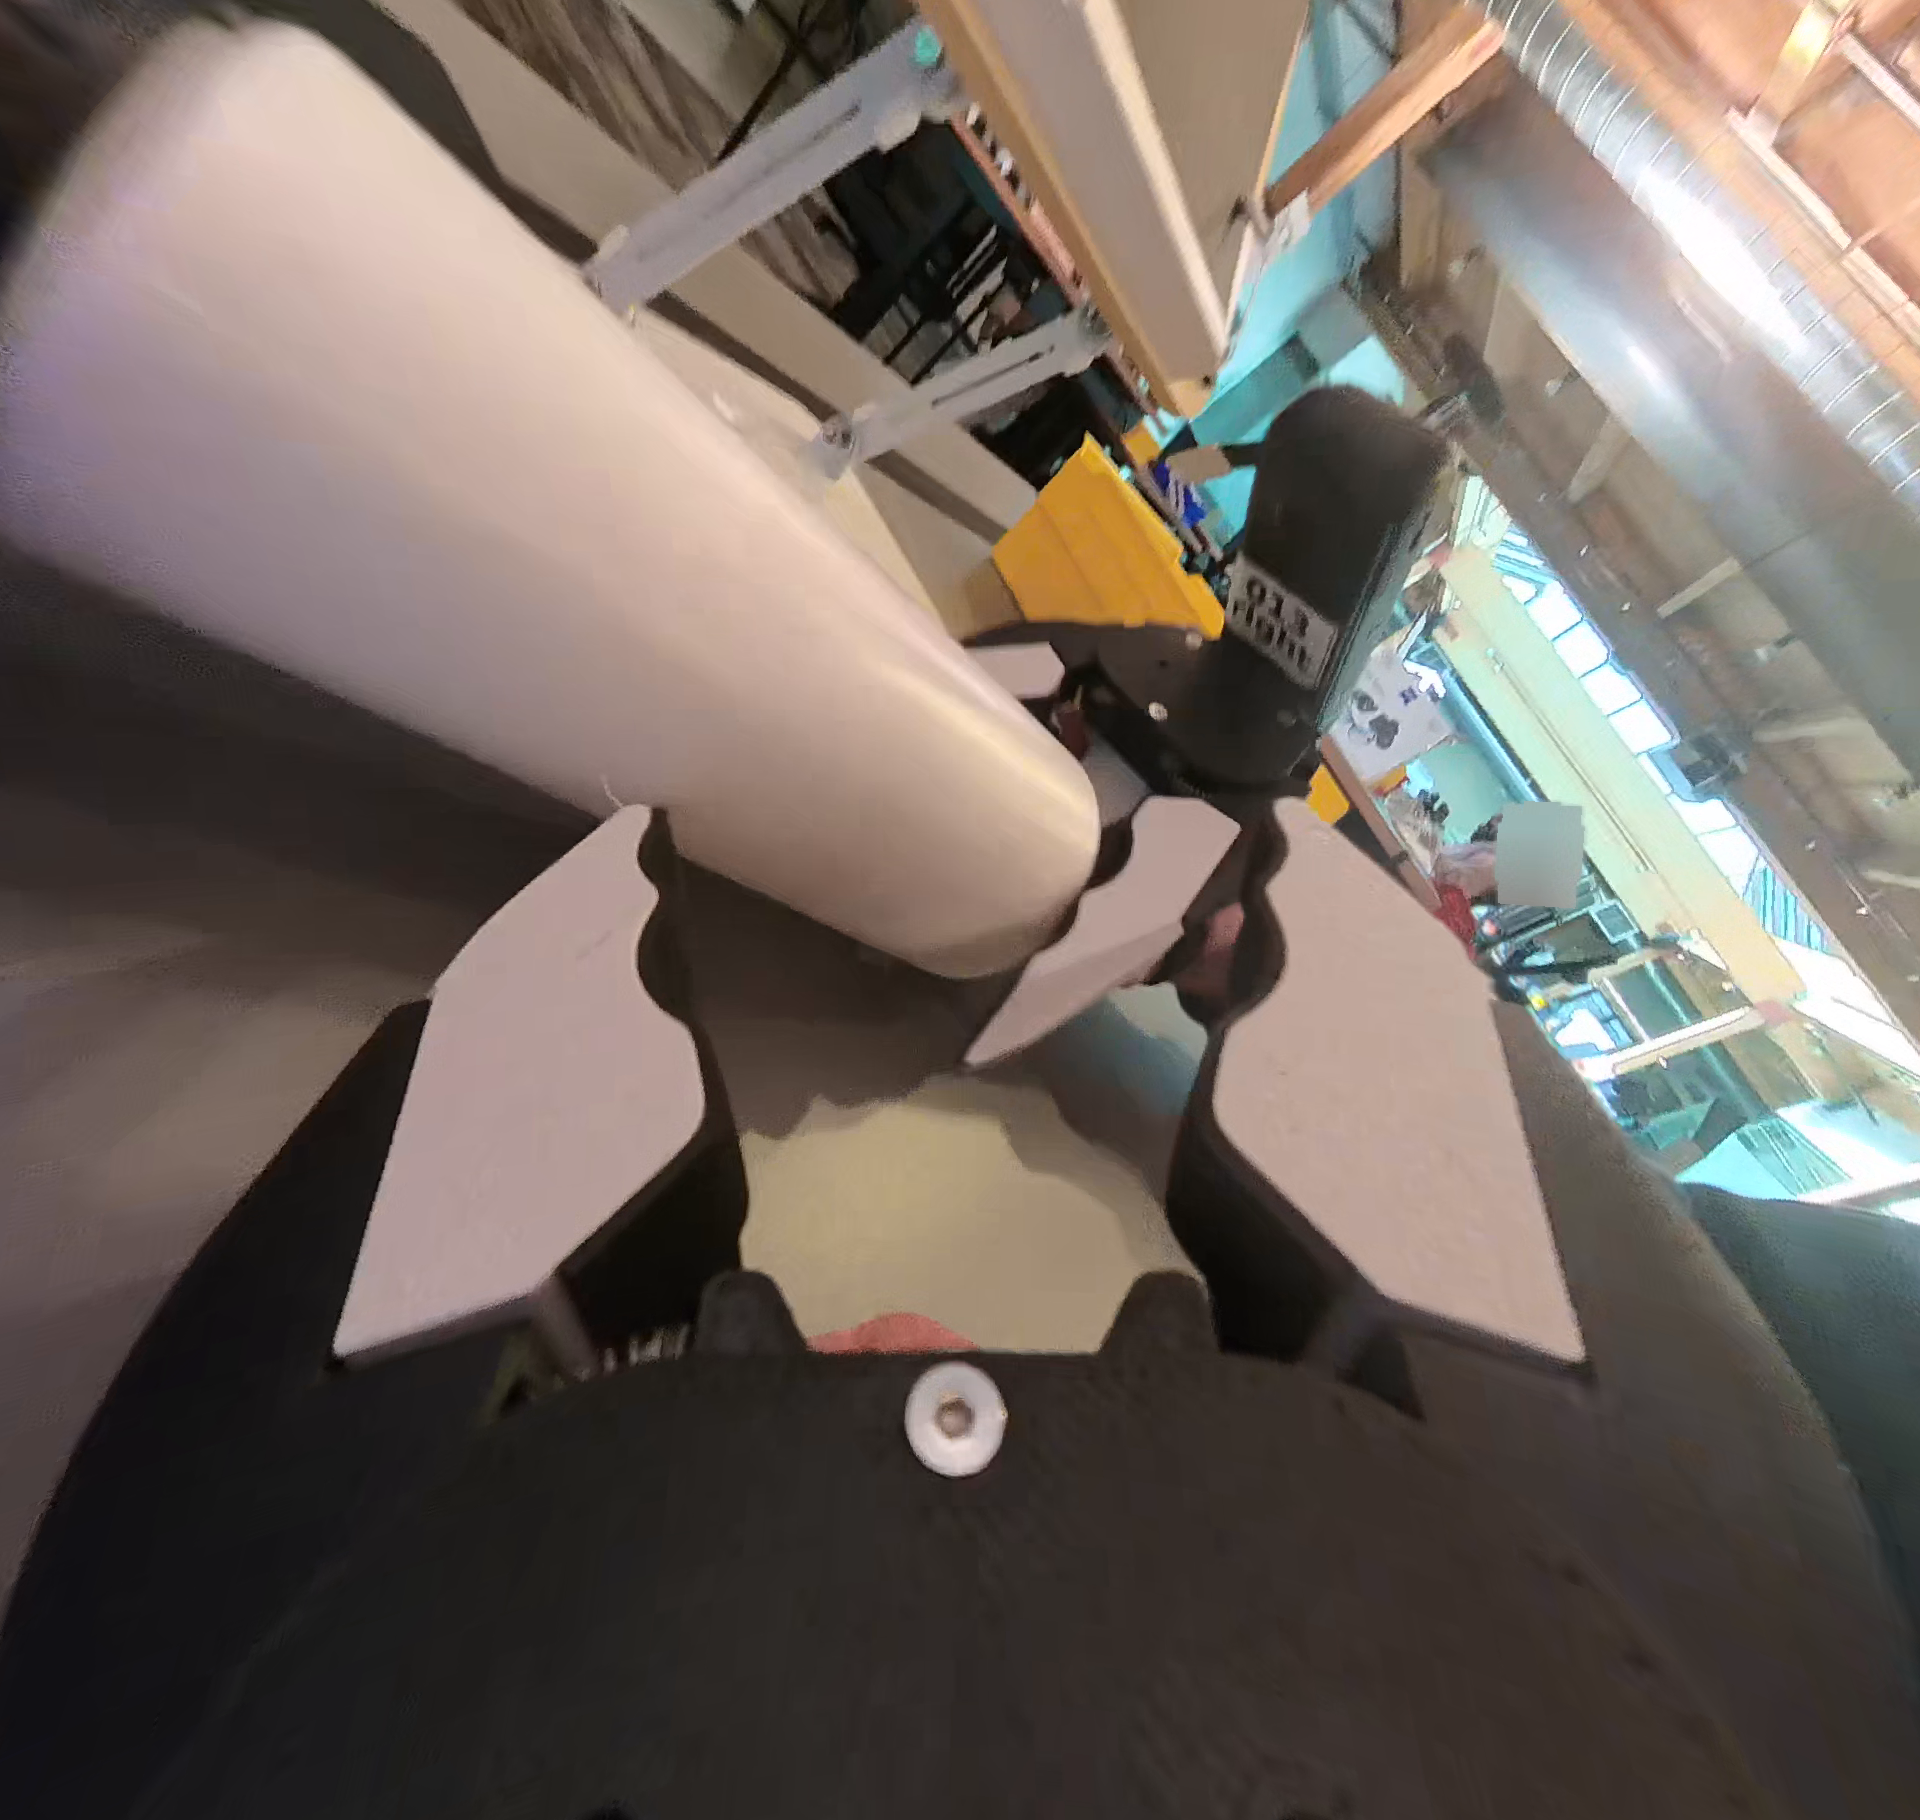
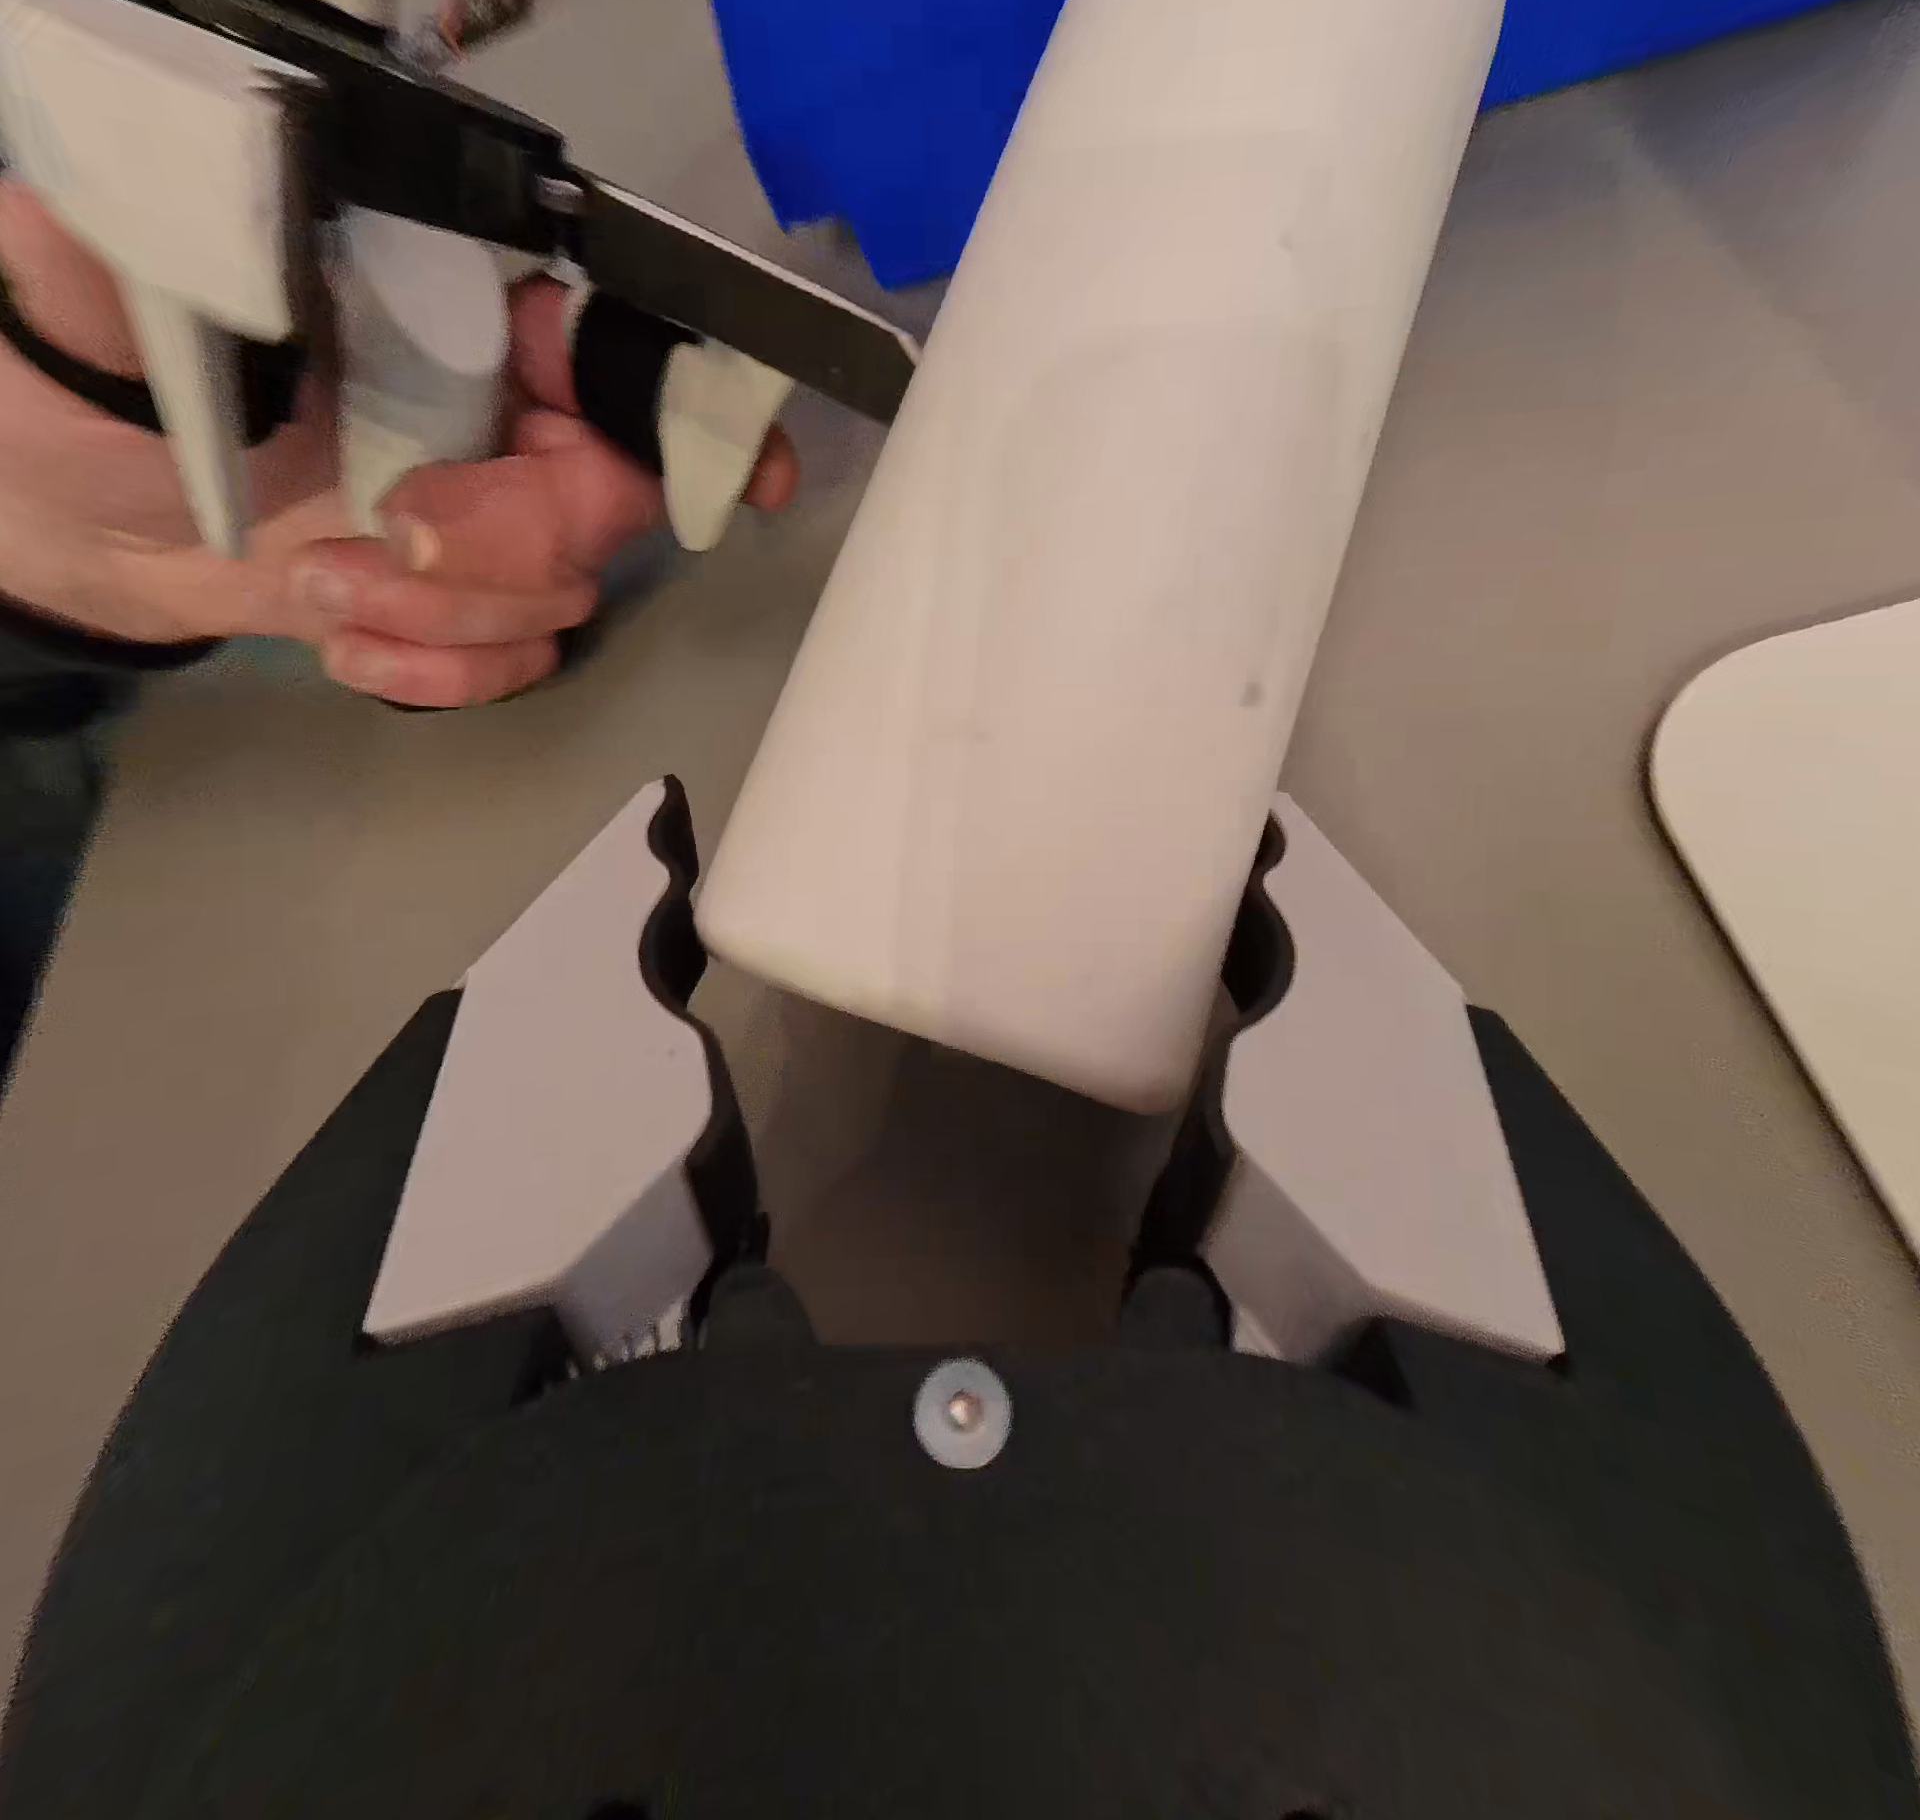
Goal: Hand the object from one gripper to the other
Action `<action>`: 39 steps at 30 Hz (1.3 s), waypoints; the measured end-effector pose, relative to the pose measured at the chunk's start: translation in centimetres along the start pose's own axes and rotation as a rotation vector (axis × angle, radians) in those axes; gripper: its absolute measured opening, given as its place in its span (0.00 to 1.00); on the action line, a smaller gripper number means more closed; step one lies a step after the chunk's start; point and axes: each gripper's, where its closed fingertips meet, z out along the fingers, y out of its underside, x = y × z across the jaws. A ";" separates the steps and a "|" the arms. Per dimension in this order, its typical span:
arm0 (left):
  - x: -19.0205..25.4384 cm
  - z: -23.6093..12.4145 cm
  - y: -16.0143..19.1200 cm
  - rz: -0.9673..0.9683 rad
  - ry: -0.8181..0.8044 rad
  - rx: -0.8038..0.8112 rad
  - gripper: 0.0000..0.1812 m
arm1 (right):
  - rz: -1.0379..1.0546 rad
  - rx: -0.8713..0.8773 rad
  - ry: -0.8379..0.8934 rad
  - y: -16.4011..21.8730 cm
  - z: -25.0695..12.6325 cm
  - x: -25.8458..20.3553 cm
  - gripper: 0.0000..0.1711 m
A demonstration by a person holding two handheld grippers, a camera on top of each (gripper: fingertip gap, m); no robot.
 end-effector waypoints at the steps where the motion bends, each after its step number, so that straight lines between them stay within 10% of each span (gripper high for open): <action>1: 0.4 -0.3 -0.4 0.014 0.007 0.028 0.57 | -0.001 0.048 -0.020 -0.4 -0.5 -0.8 0.60; 7: 4.8 0.1 -2.7 0.120 0.066 0.166 0.77 | -0.129 0.277 -0.073 -2.8 -2.9 -6.3 0.60; 18: 11.5 1.0 -2.5 0.366 0.177 0.087 0.56 | -0.315 0.274 -0.023 -3.0 -3.7 -10.6 0.59; 30: 9.0 0.4 -5.9 1.263 -0.462 -0.264 0.56 | -0.888 0.081 0.435 -10.0 -17.0 -11.0 0.68; 39: 11.1 1.2 -7.1 1.843 -0.698 -0.440 0.56 | -1.164 -0.075 0.470 -12.1 -16.0 -10.9 0.65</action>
